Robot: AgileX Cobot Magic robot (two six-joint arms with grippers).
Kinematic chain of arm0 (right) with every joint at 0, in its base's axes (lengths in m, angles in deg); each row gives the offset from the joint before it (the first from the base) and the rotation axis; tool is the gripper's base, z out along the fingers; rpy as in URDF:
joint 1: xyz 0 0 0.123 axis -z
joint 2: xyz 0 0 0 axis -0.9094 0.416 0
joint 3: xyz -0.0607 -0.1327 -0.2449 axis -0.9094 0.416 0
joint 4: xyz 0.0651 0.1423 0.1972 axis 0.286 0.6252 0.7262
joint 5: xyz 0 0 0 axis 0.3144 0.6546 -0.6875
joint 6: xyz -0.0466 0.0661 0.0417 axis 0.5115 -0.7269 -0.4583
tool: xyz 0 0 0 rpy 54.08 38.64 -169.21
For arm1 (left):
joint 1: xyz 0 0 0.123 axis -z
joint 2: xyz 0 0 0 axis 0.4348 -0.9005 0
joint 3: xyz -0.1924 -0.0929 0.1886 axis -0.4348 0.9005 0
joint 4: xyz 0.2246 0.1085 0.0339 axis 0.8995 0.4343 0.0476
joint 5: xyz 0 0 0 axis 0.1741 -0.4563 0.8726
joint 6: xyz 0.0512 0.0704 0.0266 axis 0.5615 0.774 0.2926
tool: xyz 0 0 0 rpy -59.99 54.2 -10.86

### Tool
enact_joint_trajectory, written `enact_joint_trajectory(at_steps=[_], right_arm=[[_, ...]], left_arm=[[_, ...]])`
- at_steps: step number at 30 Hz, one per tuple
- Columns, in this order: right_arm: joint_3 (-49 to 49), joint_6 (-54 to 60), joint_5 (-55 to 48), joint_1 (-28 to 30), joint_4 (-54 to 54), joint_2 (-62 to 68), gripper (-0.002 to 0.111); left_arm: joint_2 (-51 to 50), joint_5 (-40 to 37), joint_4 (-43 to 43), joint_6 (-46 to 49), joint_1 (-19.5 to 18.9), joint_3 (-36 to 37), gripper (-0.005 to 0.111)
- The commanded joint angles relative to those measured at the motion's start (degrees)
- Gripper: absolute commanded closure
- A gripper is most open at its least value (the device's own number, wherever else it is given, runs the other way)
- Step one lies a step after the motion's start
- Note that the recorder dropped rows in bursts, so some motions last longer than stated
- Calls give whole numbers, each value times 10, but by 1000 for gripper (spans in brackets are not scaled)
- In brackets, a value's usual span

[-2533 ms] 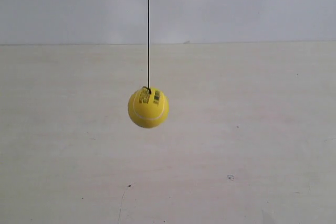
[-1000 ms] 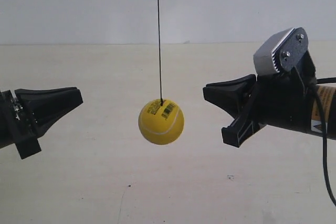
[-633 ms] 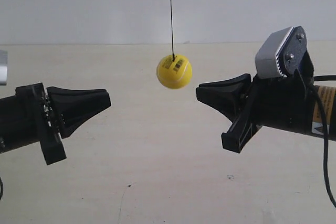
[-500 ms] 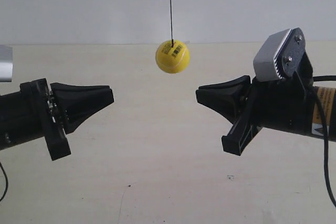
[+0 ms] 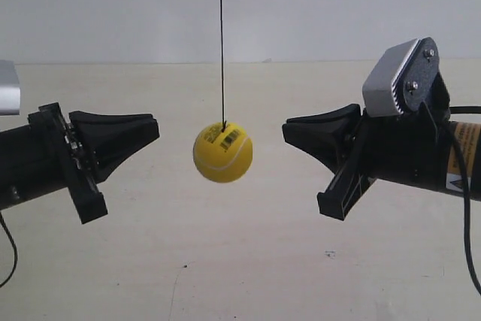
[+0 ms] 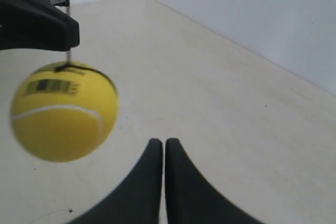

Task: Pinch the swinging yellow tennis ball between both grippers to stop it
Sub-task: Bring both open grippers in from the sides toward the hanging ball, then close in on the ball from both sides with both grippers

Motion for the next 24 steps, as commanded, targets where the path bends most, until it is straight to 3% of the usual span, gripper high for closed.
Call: enact_joint_trajectory(at_steps=[1, 11, 24], right_arm=[[-3, -18, 27, -2, -28, 4, 108], [-3, -21, 109, -2, -42, 60, 108], [-3, -18, 115, -2, -42, 62, 108]], left_arm=[[-19, -3, 1, 16, 27, -2, 102], [-32, 23, 1, 46, 47, -2, 102], [-38, 23, 23, 30, 47, -30, 102]])
